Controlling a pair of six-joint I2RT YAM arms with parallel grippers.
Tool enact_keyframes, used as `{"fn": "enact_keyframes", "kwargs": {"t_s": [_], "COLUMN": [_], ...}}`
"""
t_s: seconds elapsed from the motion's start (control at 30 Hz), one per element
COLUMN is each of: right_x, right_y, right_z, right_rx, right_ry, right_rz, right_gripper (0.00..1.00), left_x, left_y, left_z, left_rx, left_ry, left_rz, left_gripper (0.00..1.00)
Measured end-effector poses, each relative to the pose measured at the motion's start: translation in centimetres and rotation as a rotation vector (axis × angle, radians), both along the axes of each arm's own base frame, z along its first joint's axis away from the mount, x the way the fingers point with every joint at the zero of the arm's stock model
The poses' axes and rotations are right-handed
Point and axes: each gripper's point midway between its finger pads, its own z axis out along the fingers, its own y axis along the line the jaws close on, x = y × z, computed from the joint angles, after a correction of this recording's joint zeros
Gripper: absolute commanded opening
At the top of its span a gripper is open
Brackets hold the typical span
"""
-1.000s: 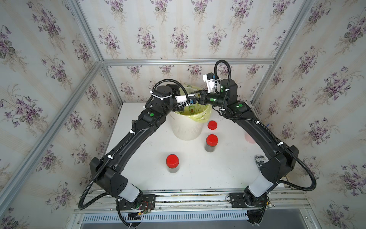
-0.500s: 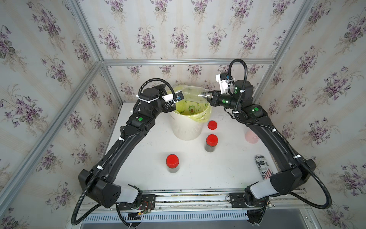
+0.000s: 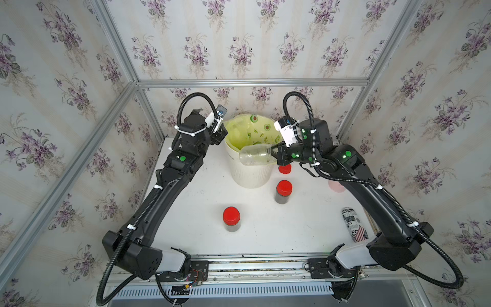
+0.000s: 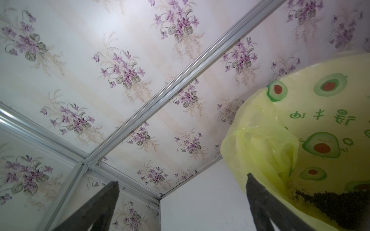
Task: Empty moldy tea leaves from jars
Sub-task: Place the jar at the center of the board.
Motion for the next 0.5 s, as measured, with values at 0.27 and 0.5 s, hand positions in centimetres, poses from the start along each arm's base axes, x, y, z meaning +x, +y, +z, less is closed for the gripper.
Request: {"fn": "enact_keyframes", "kwargs": {"t_s": [0.27, 0.5], "right_x": [-2.3, -3.9], "right_y": [0.5, -0.4], "right_z": [-5.0, -8.9], "right_rx": [-0.228, -0.396], "right_ry": [0.081, 0.137], "right_rz": [0.01, -0.002], "right_gripper": [0.0, 0.0], "left_x": [-2.3, -4.4], "left_y": [1.4, 1.7], "left_z": [2.3, 2.4], "left_rx": [-0.19, -0.306], "left_ry": [-0.038, -0.043], "left_rz": [0.041, -0.006], "left_gripper": [1.0, 1.0]}}
